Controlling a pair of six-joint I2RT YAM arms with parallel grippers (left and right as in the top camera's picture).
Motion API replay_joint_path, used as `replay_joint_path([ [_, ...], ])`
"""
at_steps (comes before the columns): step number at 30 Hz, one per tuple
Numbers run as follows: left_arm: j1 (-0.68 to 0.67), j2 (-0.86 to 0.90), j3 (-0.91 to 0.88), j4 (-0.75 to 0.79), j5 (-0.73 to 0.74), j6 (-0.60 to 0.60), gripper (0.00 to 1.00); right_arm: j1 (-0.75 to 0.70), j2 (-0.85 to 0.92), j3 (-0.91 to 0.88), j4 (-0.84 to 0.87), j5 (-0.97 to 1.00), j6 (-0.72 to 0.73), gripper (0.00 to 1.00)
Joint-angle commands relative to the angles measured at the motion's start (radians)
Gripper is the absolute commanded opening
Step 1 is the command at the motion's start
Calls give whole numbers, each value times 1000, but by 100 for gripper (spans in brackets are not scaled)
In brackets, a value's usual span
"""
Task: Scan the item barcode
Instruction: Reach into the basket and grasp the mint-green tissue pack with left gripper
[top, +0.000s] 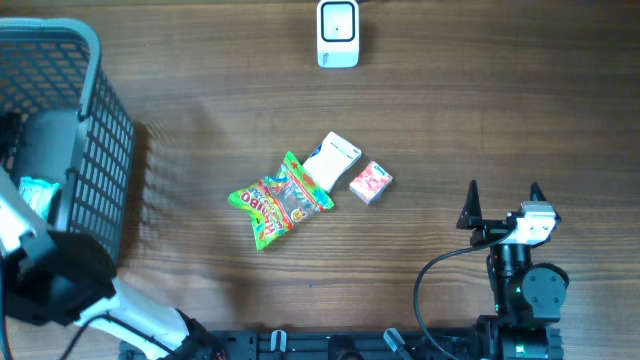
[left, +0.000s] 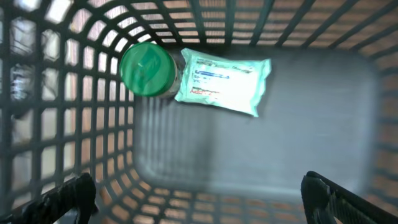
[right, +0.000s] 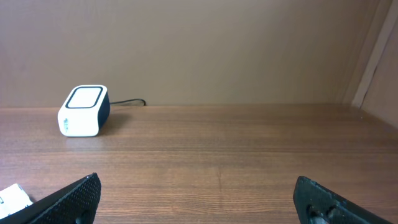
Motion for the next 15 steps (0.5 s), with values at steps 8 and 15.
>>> replay_joint_path([
  [8, -3, 154, -217, 214, 99, 595, 100, 5, -7, -1, 6, -1, -14, 100],
  [15, 1, 154, -478, 509, 86, 604, 100, 5, -7, -1, 6, -1, -14, 100],
])
